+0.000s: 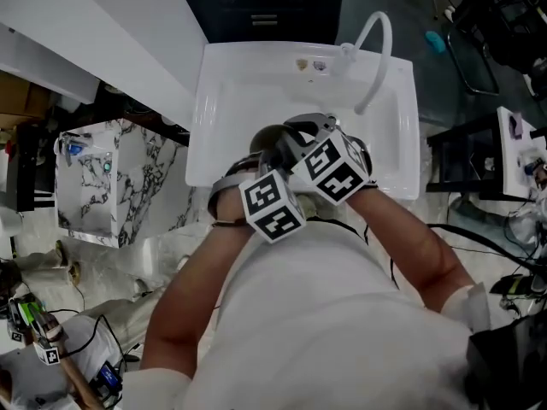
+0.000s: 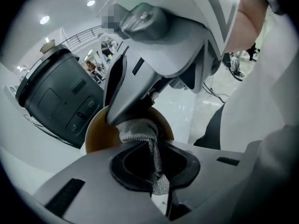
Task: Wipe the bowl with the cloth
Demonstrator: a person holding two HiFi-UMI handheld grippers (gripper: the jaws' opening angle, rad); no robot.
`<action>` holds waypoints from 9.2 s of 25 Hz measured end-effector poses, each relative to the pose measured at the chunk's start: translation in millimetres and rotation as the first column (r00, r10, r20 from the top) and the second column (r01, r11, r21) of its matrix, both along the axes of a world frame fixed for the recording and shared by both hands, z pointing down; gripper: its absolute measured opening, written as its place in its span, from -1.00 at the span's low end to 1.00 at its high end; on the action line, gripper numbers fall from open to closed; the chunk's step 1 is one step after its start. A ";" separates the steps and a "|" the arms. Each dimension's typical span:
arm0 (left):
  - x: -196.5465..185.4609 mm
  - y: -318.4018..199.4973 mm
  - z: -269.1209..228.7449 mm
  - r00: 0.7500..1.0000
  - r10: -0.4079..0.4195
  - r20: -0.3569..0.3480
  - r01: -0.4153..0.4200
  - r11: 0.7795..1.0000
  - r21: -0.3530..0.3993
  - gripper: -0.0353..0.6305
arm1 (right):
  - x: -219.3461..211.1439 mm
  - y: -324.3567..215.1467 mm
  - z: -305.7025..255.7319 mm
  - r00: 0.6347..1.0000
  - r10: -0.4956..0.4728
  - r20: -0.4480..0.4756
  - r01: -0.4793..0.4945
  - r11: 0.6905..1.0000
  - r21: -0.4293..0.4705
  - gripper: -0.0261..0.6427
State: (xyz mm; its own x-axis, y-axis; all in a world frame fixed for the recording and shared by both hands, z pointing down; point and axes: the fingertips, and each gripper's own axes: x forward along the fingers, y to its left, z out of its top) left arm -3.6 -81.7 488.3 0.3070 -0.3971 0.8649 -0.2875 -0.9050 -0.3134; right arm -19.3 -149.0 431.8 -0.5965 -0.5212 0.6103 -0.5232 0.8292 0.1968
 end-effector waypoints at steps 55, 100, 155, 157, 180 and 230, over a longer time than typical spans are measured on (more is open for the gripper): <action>23.8 -1.1 -6.4 0.989 0.077 -0.128 -0.085 0.995 -0.060 -0.79 | 28.1 -13.9 20.8 0.994 0.091 0.059 -0.086 0.993 -0.087 -0.86; 18.8 -24.3 -51.8 0.841 -0.134 -0.525 0.057 0.985 -0.161 -0.79 | 48.6 -35.2 19.3 0.976 0.150 0.159 -0.130 0.983 -0.131 -0.86; 12.6 20.6 -134.6 0.717 0.048 -0.695 -0.125 0.990 -0.060 -0.79 | 54.9 -15.7 -26.7 0.387 0.427 0.817 0.235 0.812 -0.535 -0.86; 15.4 26.7 -128.1 0.724 0.053 -0.688 -0.144 0.987 -0.076 -0.79 | 55.0 -14.6 -30.5 0.371 0.427 0.825 0.251 0.809 -0.531 -0.86; -2.4 -0.3 -74.9 0.755 -0.130 -0.643 -0.008 0.978 -0.208 -0.79 | 29.0 34.7 -71.0 0.395 0.196 0.897 0.450 0.811 -0.375 -0.86; 10.2 37.4 -152.7 0.689 0.069 -0.721 -0.104 0.995 -0.004 -0.79 | 56.1 13.6 -32.8 0.438 0.281 0.854 0.370 0.809 -0.456 -0.86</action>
State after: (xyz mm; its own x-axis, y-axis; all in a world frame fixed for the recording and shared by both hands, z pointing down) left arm 6.6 -44.3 335.6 0.8732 -0.3061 0.3794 -0.3284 -0.9445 -0.0061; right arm 36.8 -135.4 399.0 -0.9542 -0.2747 -0.1189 -0.0834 0.6253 -0.7759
